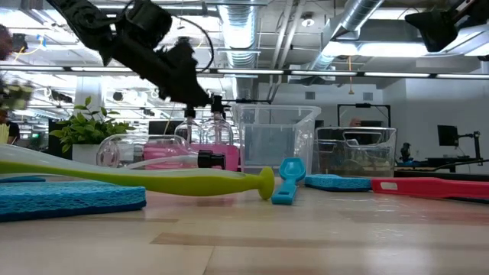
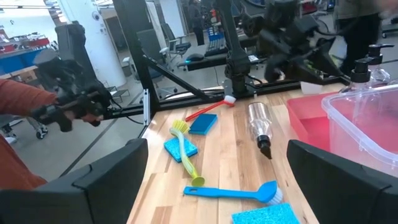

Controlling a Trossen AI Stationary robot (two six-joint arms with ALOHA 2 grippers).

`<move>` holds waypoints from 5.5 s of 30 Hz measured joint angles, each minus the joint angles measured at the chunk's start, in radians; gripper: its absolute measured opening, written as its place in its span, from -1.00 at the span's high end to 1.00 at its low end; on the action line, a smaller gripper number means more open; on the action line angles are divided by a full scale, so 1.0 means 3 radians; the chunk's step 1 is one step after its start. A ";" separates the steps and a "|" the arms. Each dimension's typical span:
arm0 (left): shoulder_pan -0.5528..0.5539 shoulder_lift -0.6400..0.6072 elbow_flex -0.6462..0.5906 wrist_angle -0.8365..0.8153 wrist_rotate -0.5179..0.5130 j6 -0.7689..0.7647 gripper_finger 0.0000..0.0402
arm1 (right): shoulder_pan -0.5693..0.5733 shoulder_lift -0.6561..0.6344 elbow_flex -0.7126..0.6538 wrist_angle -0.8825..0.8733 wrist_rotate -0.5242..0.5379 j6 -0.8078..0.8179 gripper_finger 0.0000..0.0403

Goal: Pick & Place Kitchen Sink Supplies
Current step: Put the transparent dishwashing liquid dispenser into the red bin

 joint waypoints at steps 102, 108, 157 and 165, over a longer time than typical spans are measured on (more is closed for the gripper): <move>-0.2947 0.0308 0.0180 -0.1190 -0.1025 -0.1681 -0.02 | 0.0000 0.0003 -0.0001 -0.0175 -0.0028 0.0408 -0.87; -0.3255 -0.0056 0.0688 -0.2834 -0.1069 -0.2116 -0.02 | 0.0000 0.0003 -0.0001 -0.0228 -0.0028 0.0413 -0.87; -0.3022 -0.0143 -0.0169 -0.3116 0.0147 -0.4804 -0.31 | 0.0004 0.0002 -0.0001 -0.0328 -0.0116 0.0636 -0.87; -0.3021 -0.0143 -0.0181 -0.3027 0.0270 -0.4805 0.05 | 0.0004 0.0001 -0.0001 -0.0328 -0.0116 0.0635 -0.87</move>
